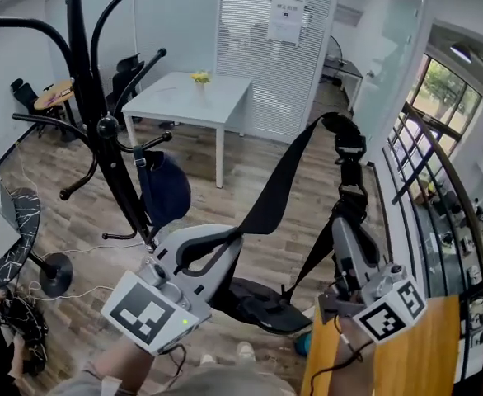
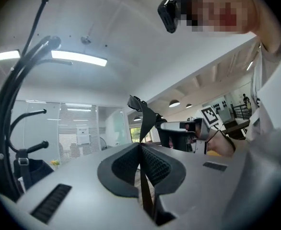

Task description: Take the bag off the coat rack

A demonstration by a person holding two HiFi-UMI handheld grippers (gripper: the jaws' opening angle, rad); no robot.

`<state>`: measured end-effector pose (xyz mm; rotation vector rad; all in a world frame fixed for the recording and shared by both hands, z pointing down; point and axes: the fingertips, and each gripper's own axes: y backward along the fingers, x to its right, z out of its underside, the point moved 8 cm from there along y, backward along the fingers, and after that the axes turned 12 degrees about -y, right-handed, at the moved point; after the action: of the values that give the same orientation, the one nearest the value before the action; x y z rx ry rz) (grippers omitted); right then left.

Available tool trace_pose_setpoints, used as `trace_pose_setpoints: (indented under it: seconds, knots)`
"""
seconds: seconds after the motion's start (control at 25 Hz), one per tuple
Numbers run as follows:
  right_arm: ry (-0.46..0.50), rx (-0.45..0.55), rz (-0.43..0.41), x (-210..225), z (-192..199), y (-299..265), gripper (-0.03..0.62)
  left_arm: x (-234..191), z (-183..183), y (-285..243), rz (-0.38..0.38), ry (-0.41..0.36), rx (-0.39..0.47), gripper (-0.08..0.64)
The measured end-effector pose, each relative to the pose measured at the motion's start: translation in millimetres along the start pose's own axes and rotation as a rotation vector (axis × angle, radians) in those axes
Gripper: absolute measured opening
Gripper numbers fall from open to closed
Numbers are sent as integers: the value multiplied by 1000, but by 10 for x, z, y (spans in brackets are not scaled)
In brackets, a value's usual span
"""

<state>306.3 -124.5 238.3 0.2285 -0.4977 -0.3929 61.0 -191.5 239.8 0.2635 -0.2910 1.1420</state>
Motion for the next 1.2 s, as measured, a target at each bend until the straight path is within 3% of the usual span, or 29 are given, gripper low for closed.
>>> trace_pose_setpoints:
  seconds: [0.16, 0.36, 0.56, 0.84, 1.2]
  knots:
    - [-15, -27, 93, 262, 133, 307, 48, 170, 292, -305, 62, 7, -35, 15]
    - [-62, -73, 173, 514, 363, 560, 48, 293, 711, -575, 111, 143, -28, 15]
    - [-63, -138, 240, 723, 641, 731, 48, 437, 1100, -695, 134, 169, -104, 15]
    - [-82, -227, 289, 1002, 1039, 889, 48, 632, 1522, -779, 168, 158, -193, 15]
    - [-86, -323, 312, 1322, 1512, 970, 48, 786, 1977, -800, 154, 203, -295, 15]
